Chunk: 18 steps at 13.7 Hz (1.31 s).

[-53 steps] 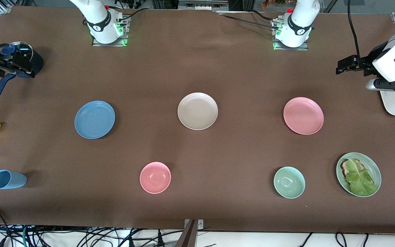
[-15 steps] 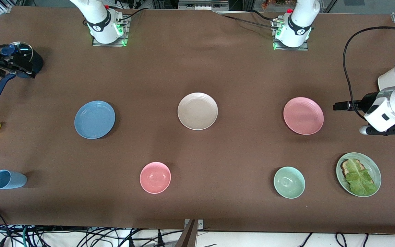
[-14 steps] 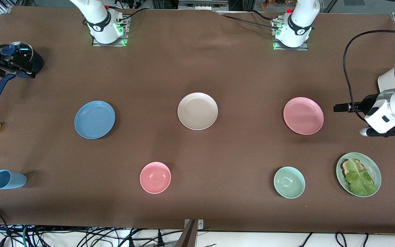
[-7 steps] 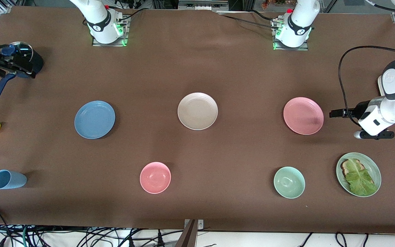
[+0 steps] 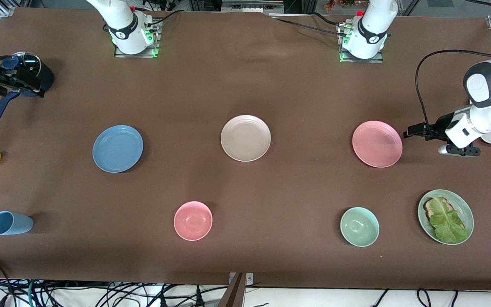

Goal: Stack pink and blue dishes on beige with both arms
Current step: 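Move the left gripper toward the rim of the pink plate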

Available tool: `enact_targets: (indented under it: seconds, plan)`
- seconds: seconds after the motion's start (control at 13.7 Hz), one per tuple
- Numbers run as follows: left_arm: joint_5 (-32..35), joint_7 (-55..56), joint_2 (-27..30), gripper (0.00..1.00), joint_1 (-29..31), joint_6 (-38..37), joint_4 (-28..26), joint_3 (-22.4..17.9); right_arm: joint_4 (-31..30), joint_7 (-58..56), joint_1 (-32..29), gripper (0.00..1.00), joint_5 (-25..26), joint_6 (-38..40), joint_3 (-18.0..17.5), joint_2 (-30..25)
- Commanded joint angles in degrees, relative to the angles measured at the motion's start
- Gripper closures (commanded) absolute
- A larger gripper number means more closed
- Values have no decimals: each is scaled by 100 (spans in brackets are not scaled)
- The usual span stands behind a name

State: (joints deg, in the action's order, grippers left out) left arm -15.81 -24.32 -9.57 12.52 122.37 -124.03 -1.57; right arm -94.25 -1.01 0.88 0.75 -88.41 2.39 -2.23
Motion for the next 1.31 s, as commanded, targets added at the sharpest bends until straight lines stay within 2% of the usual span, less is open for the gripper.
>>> enact_targets:
  seconds: [0.0,0.22,0.51,1.24]
  plan:
    - [-291,-528,26,0,162,419,-349,17,100,57,8,0,-57,70,16,30]
    - [-808,-1274,-298,0,355,691,-367,17,100,57,8,0,-57,70,16,30]
    - [-1169,-1759,-633,0,426,990,-376,17,100,57,8,0,-66,79,16,30]
    - [-1802,-2330,-1230,1,391,1570,-367,34,100,57,8,0,-66,87,16,30]
